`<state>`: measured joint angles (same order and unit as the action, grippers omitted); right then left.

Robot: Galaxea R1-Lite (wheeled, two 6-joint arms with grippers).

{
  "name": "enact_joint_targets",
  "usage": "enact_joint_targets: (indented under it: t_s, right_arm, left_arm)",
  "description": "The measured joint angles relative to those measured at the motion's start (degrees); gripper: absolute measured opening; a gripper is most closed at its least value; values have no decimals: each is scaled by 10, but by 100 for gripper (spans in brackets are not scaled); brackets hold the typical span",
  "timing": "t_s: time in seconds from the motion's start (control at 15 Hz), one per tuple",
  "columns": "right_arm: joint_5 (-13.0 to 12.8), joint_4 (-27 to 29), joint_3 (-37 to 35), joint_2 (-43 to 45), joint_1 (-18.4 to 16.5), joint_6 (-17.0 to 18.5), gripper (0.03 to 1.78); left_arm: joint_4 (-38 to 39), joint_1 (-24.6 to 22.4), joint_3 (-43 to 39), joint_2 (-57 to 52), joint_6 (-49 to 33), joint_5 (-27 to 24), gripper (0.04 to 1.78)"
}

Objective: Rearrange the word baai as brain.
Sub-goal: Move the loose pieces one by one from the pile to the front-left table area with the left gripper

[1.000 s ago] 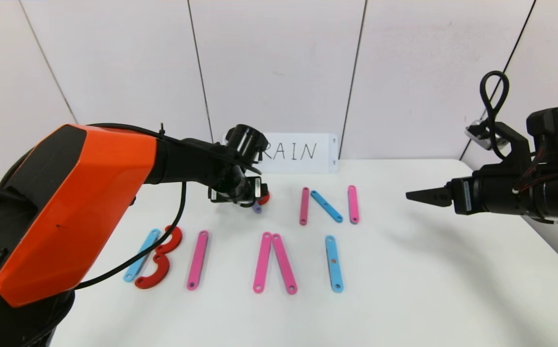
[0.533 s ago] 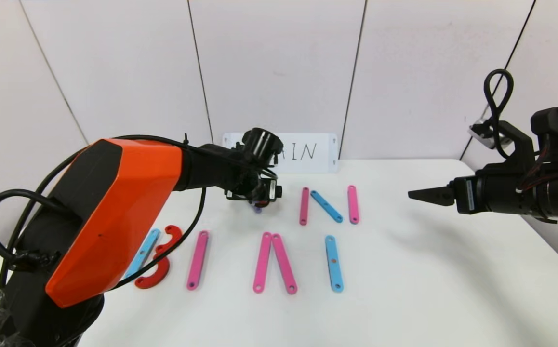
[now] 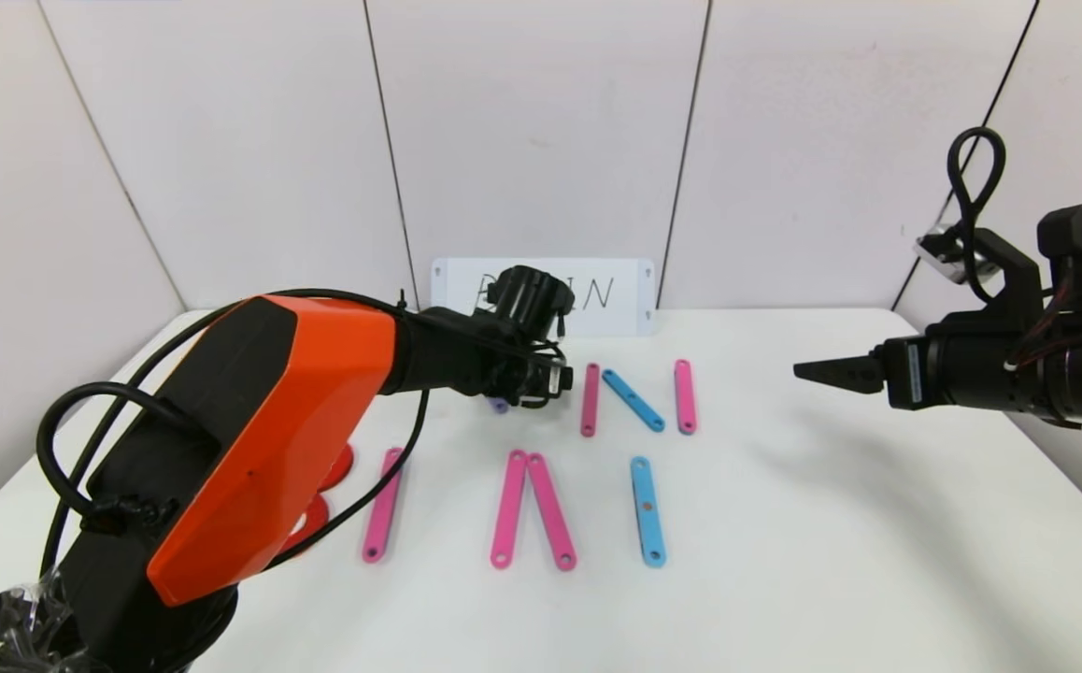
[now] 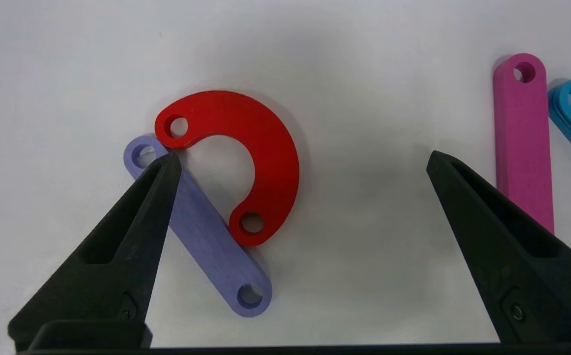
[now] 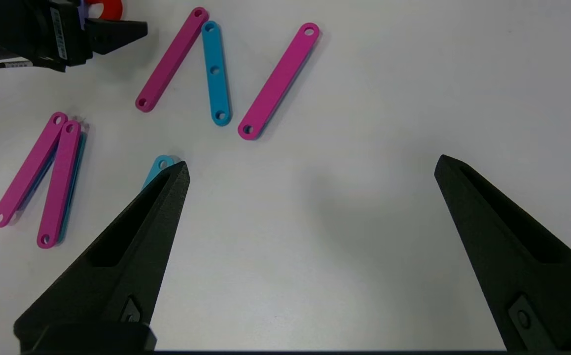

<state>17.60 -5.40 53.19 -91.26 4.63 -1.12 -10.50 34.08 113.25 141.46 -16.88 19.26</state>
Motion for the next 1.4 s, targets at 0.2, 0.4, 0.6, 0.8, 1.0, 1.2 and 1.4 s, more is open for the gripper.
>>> enact_joint_targets:
  t_s: [0.2,0.4,0.6,0.8,1.0,1.2,1.4]
  right_arm:
    - [0,0,-1,0,0,0,174]
    - [0,-1,-1,0,0,-1,174]
    - [0,-1,-1,0,0,-1,174]
    - [0,0,-2,0,0,0,174]
    - [0,-1,-2,0,0,0,174]
    - [0,0,-2,0,1,0,174]
    - [0,0,-2,0,1,0,174]
  left_arm:
    - [8,4,0,5,0,2,175]
    - [9,10,0,8,0,2,175]
    - [8,11,0,9,-1,7,175]
    - [7,12,0,10,-1,9,169]
    - [8,11,0,13,-1,26,140]
    - [9,11,0,18,-1,37,91]
    - [8,10,0,20,0,38,46]
